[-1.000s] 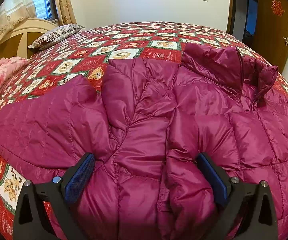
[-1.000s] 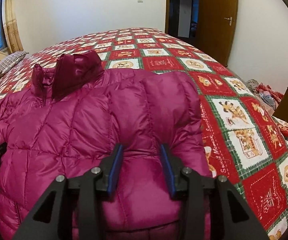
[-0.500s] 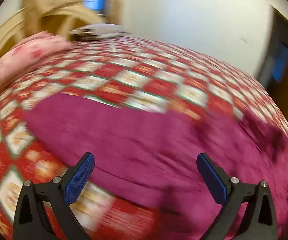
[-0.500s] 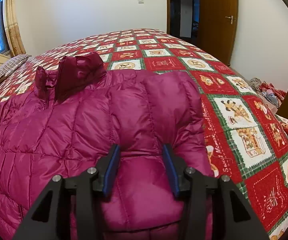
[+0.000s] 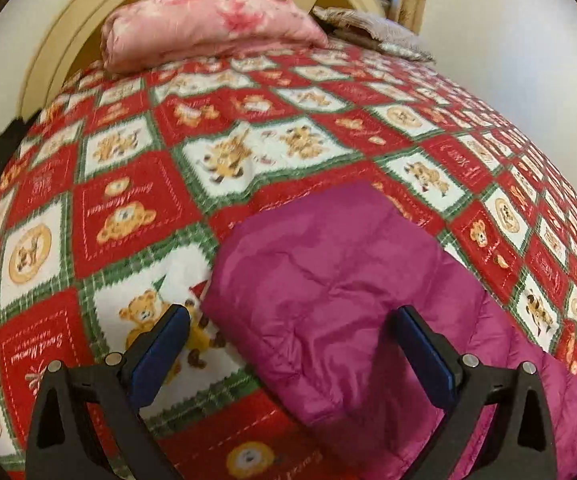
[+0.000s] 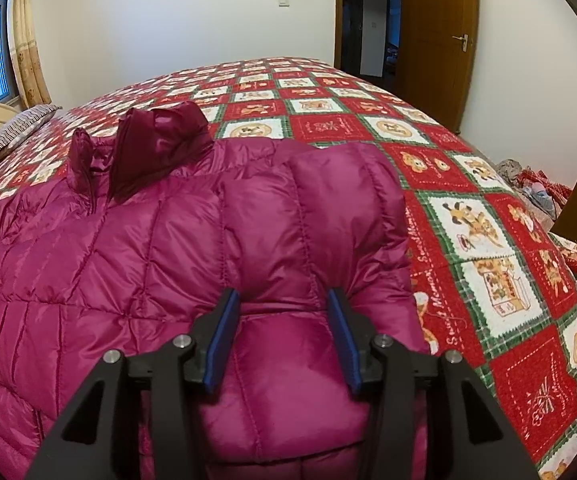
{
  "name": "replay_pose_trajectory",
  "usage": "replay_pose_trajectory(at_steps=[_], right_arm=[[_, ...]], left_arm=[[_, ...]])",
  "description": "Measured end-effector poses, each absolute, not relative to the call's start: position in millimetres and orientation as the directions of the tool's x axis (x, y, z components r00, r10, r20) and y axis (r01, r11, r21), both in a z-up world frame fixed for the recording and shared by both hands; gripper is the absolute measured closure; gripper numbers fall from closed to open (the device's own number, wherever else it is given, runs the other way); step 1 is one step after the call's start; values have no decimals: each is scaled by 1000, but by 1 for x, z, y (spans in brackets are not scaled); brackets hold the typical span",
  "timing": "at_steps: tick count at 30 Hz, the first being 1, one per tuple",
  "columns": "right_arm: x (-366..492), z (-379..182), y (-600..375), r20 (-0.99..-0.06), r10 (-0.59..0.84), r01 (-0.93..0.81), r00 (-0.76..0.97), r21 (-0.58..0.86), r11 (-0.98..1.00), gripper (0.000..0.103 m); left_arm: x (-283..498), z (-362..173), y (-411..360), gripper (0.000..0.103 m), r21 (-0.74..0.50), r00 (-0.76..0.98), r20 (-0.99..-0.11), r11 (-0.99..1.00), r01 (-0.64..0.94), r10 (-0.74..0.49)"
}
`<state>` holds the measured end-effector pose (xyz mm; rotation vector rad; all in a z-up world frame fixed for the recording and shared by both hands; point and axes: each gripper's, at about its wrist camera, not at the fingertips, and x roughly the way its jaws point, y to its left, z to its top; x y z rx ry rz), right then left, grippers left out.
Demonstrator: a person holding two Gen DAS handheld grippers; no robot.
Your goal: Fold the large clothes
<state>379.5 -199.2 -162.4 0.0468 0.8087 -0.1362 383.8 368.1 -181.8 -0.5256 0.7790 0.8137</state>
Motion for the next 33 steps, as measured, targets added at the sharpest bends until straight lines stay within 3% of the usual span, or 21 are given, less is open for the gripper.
replay_pose_trajectory(at_steps=[2, 4, 6, 7, 9, 11, 16, 19, 26, 29, 33], right_arm=[[379, -162, -199, -724, -106, 140, 682, -14, 990, 54], [379, -162, -199, -723, -107, 139, 682, -15, 990, 54], [379, -162, -199, -723, -106, 139, 683, -14, 990, 54], [379, -162, -199, -723, -107, 139, 682, -15, 990, 54], [379, -163, -199, -723, -107, 139, 683, -15, 990, 54], [379, -163, -199, -723, -104, 139, 683, -12, 990, 54], [379, -162, -199, -722, -100, 139, 684, -6, 990, 54], [379, -162, -199, -722, -100, 139, 685, -5, 990, 54], [379, -162, -201, -720, -85, 138, 689, 15, 990, 54], [378, -162, -203, -718, -73, 137, 693, 31, 990, 53], [378, -162, -206, -714, -44, 126, 699, 63, 990, 49]], left_arm=[[387, -186, 365, 2, -118, 457, -774, 609, -784, 438], [386, -187, 364, 18, -119, 459, -771, 608, -785, 442], [383, -184, 365, 43, -143, 480, -758, 606, -783, 442], [382, -182, 369, 50, -155, 492, -754, 609, -778, 436], [380, -180, 370, 80, -199, 540, -739, 636, -746, 402], [380, -173, 365, 88, -213, 573, -725, 668, -714, 382], [372, -137, 340, 90, -243, 660, -638, 710, -661, 397], [371, -93, 302, 90, -261, 765, -539, 795, -548, 351], [357, -6, 156, 90, -115, 939, -321, 979, -166, 122], [350, 2, 89, 90, -41, 955, -296, 999, -6, -6], [349, -22, 9, 90, 20, 926, -354, 989, 146, -130]])
